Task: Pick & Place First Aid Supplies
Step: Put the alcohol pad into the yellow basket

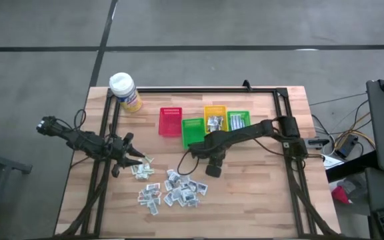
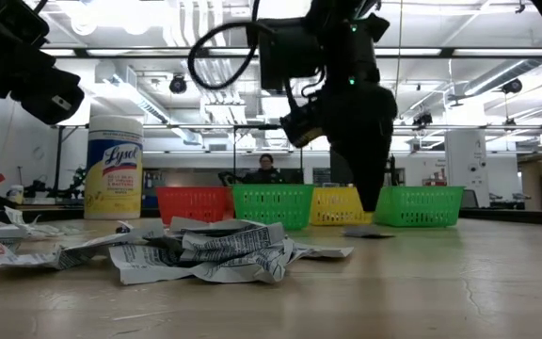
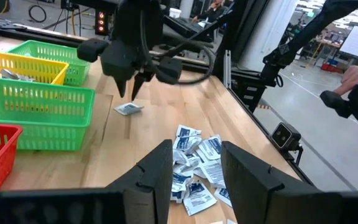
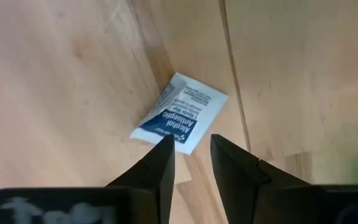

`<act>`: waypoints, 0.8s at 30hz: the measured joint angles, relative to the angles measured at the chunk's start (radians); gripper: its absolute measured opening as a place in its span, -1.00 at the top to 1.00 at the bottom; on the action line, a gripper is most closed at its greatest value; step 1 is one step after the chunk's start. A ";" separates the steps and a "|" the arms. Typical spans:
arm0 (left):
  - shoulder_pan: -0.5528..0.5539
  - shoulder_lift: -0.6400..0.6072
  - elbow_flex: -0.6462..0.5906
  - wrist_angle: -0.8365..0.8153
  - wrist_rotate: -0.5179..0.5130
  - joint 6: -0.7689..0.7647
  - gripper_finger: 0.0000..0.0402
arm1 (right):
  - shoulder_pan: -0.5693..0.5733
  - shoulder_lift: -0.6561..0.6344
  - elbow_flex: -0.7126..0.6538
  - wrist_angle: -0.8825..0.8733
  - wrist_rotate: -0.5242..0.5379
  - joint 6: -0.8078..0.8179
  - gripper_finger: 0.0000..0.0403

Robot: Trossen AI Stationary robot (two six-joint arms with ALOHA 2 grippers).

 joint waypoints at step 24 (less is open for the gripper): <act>0.000 0.000 0.000 -0.008 0.000 0.003 0.35 | 0.002 -0.010 -0.017 0.118 -0.033 0.170 0.16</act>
